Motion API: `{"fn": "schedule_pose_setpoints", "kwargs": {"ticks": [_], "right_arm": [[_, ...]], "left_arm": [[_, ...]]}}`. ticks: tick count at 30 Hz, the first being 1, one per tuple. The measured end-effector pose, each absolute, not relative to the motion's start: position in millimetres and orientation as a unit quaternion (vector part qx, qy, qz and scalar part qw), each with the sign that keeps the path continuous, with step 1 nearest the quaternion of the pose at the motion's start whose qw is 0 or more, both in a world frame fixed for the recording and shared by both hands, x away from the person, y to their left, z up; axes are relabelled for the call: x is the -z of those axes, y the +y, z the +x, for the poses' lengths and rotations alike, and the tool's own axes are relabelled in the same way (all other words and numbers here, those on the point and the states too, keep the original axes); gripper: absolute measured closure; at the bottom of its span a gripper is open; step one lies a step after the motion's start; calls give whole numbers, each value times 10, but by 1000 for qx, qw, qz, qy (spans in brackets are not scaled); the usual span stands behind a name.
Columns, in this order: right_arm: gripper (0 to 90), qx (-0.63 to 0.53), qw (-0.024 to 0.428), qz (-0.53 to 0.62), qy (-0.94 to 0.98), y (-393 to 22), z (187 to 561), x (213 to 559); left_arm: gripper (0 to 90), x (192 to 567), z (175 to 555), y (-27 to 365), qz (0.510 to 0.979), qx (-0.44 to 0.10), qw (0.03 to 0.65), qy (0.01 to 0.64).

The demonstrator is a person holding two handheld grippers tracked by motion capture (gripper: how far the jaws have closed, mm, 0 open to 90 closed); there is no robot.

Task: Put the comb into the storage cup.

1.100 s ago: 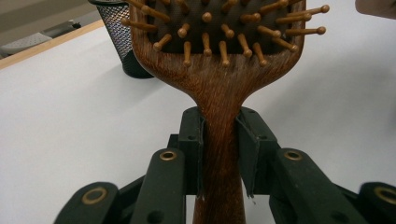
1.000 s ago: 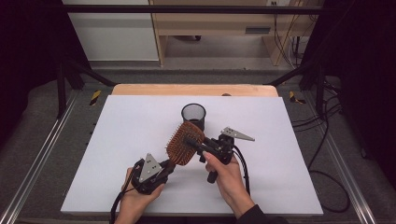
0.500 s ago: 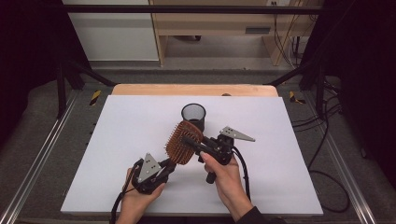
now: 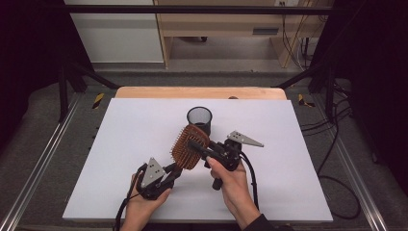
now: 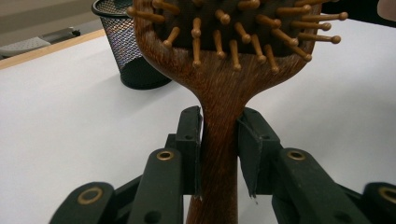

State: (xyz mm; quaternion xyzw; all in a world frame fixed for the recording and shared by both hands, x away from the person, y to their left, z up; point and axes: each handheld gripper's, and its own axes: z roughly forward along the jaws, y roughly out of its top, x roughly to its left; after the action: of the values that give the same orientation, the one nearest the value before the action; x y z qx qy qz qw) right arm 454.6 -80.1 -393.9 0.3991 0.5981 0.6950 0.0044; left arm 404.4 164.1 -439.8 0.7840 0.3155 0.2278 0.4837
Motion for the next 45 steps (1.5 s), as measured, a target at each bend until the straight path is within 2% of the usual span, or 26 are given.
{"fn": "schedule_pose_setpoints", "kwargs": {"ticks": [4,9,16,32,45], "right_arm": [[546,-696,8,403,594,-810,4541,3934],[545,-702,14,410,583,-873,4539,3904],[544,-703,28,427,569,-1035,4594,3914],[542,-703,65,472,529,-1533,4734,3986],[540,-697,92,498,508,-1851,4746,4041]], "left_arm": [[685,4405,4051,1653,781,-219,490,321],[597,4397,4042,1680,775,-209,503,320],[447,4366,4027,1724,766,-236,508,315],[153,4302,4230,2435,695,-306,523,387],[65,4364,4313,2799,673,-330,517,413]]}}
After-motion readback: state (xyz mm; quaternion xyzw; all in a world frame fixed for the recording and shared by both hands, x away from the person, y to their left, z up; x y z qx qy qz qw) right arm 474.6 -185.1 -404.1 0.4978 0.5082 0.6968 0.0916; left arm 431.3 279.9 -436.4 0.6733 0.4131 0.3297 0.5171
